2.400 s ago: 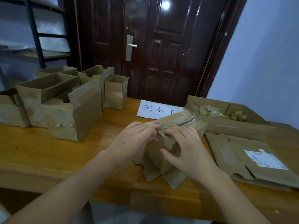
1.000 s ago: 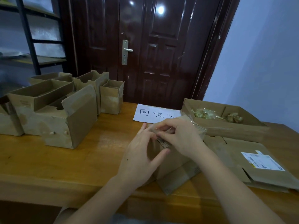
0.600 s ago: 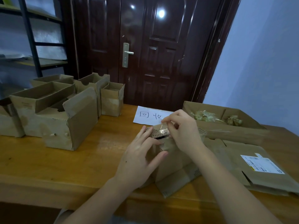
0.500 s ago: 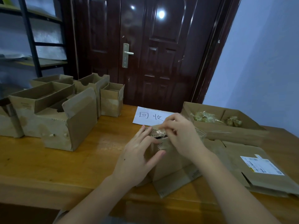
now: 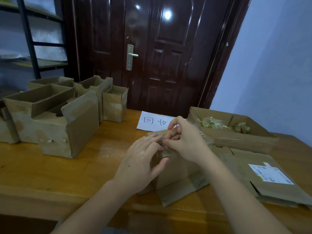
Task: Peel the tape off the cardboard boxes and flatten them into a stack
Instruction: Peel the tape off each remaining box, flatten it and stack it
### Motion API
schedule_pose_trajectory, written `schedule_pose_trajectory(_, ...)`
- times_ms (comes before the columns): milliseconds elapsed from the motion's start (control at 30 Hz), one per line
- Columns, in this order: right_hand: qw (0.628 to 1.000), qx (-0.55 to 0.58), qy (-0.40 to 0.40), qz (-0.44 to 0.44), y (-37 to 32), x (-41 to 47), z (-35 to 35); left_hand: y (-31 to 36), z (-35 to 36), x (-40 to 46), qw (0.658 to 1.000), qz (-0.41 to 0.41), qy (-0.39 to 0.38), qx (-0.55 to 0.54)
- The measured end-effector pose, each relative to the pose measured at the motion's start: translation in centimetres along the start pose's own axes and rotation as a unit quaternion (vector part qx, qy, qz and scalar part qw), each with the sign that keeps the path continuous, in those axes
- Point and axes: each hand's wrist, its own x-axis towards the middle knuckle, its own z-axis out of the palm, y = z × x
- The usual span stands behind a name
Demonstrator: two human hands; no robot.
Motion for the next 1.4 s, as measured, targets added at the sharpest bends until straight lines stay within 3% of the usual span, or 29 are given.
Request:
schedule_pose_trajectory(167,0.976,-0.178,0.118,-0.038,0.3,0.5,-1.5,0.2,-1.1,1.1,0.998,0.000,-0.032,0.057)
schedule_pose_trajectory(267,0.957,-0.259,0.095,-0.086,0.4,0.4,-1.2,0.4,-1.1,1.2,0.998,-0.006,-0.036,0.049)
schedule_pose_trajectory(367,0.981,-0.153,0.047,-0.114,0.3,-0.3,0.2,0.6,-1.0,1.1,0.999,-0.013,-0.033,0.036)
schedule_pose_trajectory(467,0.994,-0.049,0.076,-0.062,0.5,-0.2,0.4,0.6,-0.8,0.8,0.999,-0.017,-0.038,0.024)
schedule_pose_trajectory(533,0.991,-0.078,0.110,-0.016,0.8,0.1,0.1,0.5,-0.8,0.8,0.999,-0.021,-0.043,0.020)
schedule_pose_trajectory(633,0.987,-0.130,0.082,0.044,1.1,0.5,-0.1,0.6,-0.9,1.0,0.999,-0.026,-0.037,0.008)
schedule_pose_trajectory(733,0.977,-0.202,0.045,0.043,1.2,0.8,-0.4,0.9,-1.0,1.5,0.999,-0.019,-0.027,0.001)
schedule_pose_trajectory(867,0.979,-0.197,0.034,0.039,1.2,1.0,-0.5,1.1,-0.5,1.8,0.995,-0.011,-0.077,0.068)
schedule_pose_trajectory(1033,0.949,-0.273,0.151,0.033,2.5,0.8,-3.0,1.0,-1.3,2.6,0.990,-0.003,-0.088,0.108)
schedule_pose_trajectory(1100,0.956,-0.258,0.138,-0.006,2.4,0.7,-3.2,1.3,-1.3,3.0,0.991,0.004,-0.076,0.108)
schedule_pose_trajectory(1233,0.982,-0.184,0.037,-0.031,1.9,0.6,-2.0,2.6,-0.9,3.7,0.994,-0.003,-0.069,0.088)
schedule_pose_trajectory(1333,0.995,-0.076,0.066,0.014,2.1,0.8,-2.0,2.5,-0.1,3.7,0.991,-0.013,-0.105,0.086)
schedule_pose_trajectory(1400,0.992,-0.102,0.064,0.045,2.6,0.9,-2.0,2.2,0.2,3.6,0.990,-0.017,-0.113,0.086)
